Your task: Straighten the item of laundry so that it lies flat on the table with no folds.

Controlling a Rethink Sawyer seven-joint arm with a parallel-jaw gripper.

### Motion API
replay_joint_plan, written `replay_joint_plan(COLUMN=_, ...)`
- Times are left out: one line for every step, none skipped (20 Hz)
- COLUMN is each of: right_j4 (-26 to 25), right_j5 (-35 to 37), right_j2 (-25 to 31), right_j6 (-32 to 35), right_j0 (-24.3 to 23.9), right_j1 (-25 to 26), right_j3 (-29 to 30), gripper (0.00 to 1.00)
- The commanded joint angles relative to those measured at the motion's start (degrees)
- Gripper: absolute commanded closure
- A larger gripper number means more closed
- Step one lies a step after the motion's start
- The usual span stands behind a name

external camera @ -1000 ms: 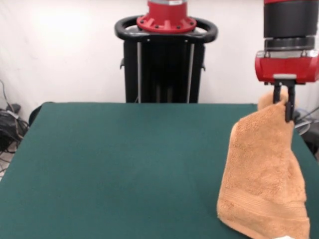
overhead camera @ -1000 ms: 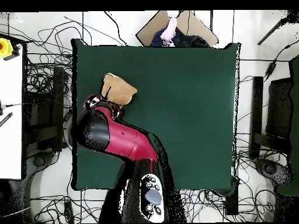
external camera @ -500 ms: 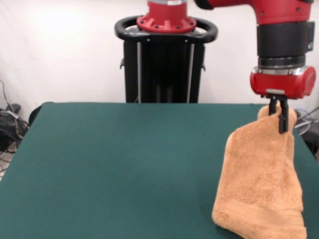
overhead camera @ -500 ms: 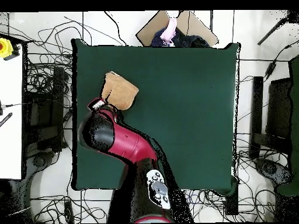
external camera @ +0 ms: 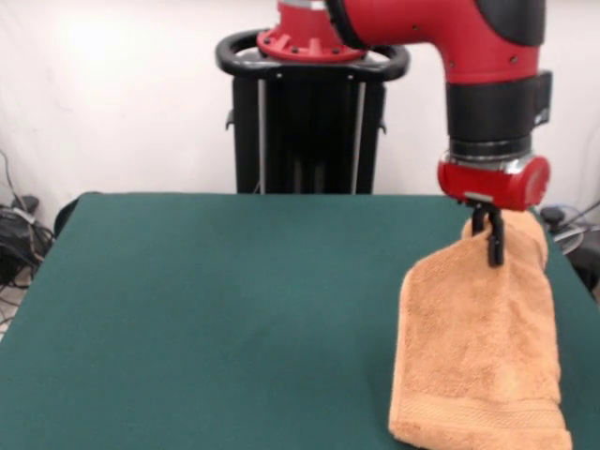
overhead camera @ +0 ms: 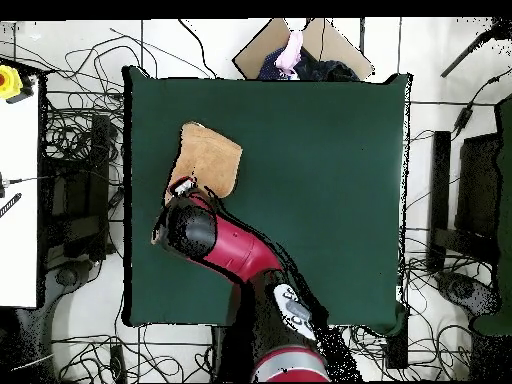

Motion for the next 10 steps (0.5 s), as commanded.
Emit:
replay_joint_plan(right_j4=-3.7, right_j5=-2.9, right_j2=1.6, right_j6=8.2, right_j0=-1.8, right_j1=3.4, right_j3=3.1, gripper=1.0)
replay_joint_plan(right_j4=-3.8, right_j5=-2.7, right_j2=1.0, right_j6=8.2, right_j0=-1.5, right_j1=3.3, right_j3=2.9, gripper=1.0)
replay_joint_plan(right_j4=-4.7, right_j5=-3.5, right_j2=1.2, right_j6=8.4, right_j0=-2.1, right_j1=3.6, right_j3=3.4, gripper=1.0)
replay_joint_plan(right_j4=-5.0, right_j5=-3.8, right_j2=1.0, right_j6=8.6, right_j0=-2.1, right_j1=3.7, right_j3=3.5, gripper=1.0)
replay_joint_plan(right_j4=-5.8, right_j5=-4.3, right_j2=1.0, right_j6=8.7, right_j0=-2.4, right_j1=3.8, right_j3=4.0, gripper=1.0)
replay_joint_plan(right_j4=-6.2, right_j5=-4.3, right_j2=0.8, right_j6=8.8, right_j0=-2.6, right_j1=3.8, right_j3=4.0, gripper=1.0)
replay_joint_plan(right_j4=-7.1, right_j5=-4.5, right_j2=-0.1, right_j6=8.5, right_j0=-2.6, right_j1=3.9, right_j3=4.2, gripper=1.0)
replay_joint_plan(right_j4=-7.6, right_j5=-4.3, right_j2=-0.9, right_j6=8.2, right_j0=-2.4, right_j1=3.8, right_j3=4.3, gripper=1.0)
replay_joint_plan(right_j4=-8.9, right_j5=-4.3, right_j2=-2.3, right_j6=7.2, right_j0=-2.4, right_j1=4.0, right_j3=4.5, gripper=1.0)
replay_joint_plan(right_j4=-9.6, right_j5=-4.3, right_j2=-2.5, right_j6=7.0, right_j0=-2.8, right_j1=4.0, right_j3=4.7, gripper=1.0)
